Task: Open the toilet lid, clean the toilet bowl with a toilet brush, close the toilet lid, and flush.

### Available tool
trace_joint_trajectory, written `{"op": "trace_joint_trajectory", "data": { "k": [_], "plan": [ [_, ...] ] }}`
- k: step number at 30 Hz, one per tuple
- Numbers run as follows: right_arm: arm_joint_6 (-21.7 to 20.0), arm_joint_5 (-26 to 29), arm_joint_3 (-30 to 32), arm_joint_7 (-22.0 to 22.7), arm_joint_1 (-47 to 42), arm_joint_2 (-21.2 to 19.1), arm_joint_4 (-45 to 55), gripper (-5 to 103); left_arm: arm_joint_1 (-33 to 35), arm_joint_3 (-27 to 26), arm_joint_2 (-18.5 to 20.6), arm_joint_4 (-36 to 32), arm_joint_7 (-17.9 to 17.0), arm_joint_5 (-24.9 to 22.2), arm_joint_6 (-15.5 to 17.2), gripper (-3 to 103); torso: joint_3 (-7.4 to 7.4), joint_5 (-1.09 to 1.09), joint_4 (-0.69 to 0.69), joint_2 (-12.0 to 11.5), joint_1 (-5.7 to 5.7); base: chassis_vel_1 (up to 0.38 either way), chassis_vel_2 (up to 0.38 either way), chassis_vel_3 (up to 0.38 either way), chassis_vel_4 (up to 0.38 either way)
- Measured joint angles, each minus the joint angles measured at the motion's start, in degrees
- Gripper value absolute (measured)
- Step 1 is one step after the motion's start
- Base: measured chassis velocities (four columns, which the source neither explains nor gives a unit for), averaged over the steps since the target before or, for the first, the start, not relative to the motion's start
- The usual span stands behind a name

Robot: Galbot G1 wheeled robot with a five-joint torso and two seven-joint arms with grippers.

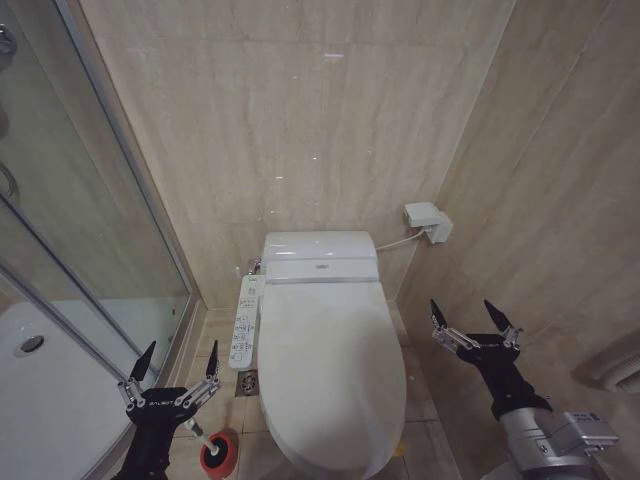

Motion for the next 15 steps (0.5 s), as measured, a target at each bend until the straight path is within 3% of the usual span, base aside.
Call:
{"op": "trace_joint_trajectory", "data": {
  "k": [15],
  "plan": [
    [0.0,0.0,0.0,0.0,0.0,0.0,0.0,100,0.0,0.0,0.0,0.0,0.0,0.0,0.0,100,0.0,0.0,0.0,0.0,0.0,0.0,0.0,0.0,0.0]
  ]
}}
